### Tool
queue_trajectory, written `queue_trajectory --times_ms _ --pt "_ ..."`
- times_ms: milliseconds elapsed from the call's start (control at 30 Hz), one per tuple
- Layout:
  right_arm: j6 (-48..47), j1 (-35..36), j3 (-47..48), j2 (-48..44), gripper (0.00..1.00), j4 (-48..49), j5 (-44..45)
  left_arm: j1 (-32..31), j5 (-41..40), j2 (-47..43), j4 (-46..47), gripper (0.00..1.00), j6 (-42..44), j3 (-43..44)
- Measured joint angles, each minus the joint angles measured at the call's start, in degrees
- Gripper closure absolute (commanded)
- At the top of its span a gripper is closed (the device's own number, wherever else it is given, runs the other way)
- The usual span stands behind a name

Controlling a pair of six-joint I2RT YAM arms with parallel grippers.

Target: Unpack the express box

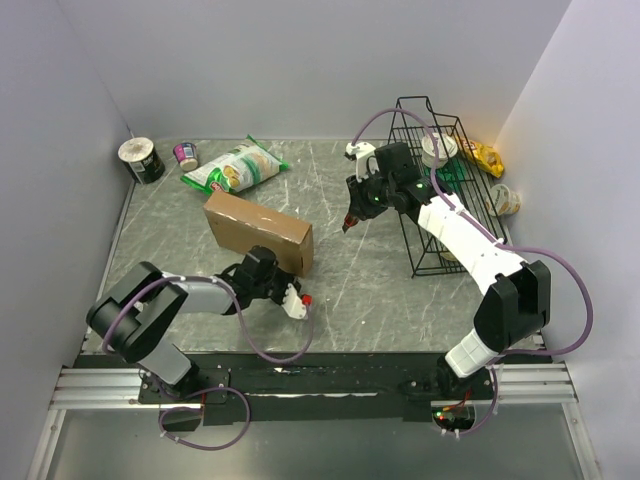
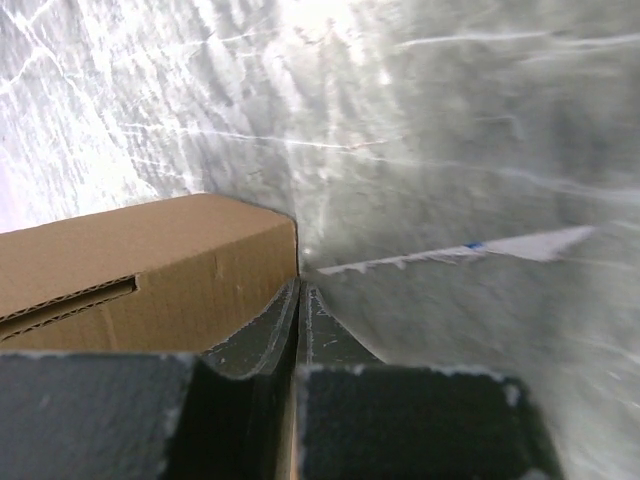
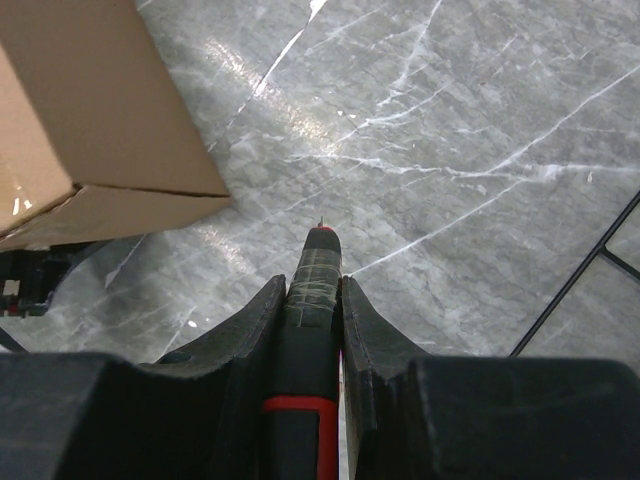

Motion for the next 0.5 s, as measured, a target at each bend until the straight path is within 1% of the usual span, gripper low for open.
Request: queue_trajectory --times_ms 133,167,233,267,333,367,433,467,500 --pt "0.35 0.0 0.0 0.22 1.0 0.15 -0.09 -0.7 -2.27 2.36 1.14 0.88 -0.92 1.92" --pt "0.35 0.0 0.0 0.33 1.0 0.17 -0.15 -0.9 -2.97 3.15 1.25 0.83 -1.14 2.75" --pt "0.37 0.0 0.0 0.48 1.0 0.2 -0.2 -1.29 -4.28 4.81 1.27 0.78 -1.46 4.57" --pt "0.37 0.0 0.0 0.55 1.0 0.2 -0.2 -1.46 -4.98 5.49 1.27 0.7 -1.81 5.53" --pt "0.37 0.0 0.0 0.59 1.0 0.2 -0.22 -1.68 -5.66 5.97 0.44 0.63 -2.34 6.86" --pt "0.37 0.02 0.0 0.59 1.0 0.2 -0.22 -1.7 -5.6 5.88 -0.63 0.56 -2.36 7.48" --pt "0.37 0.02 0.0 0.63 1.0 0.2 -0.2 -1.38 -4.33 4.44 -4.74 0.47 -2.08 8.72" --pt "0.37 0.04 0.0 0.66 1.0 0.17 -0.2 -0.83 -2.56 2.97 -8.52 0.32 -2.23 9.46" --pt "0.37 0.07 0.0 0.68 1.0 0.15 -0.2 0.0 -0.15 0.66 -14.23 0.26 -2.29 10.16"
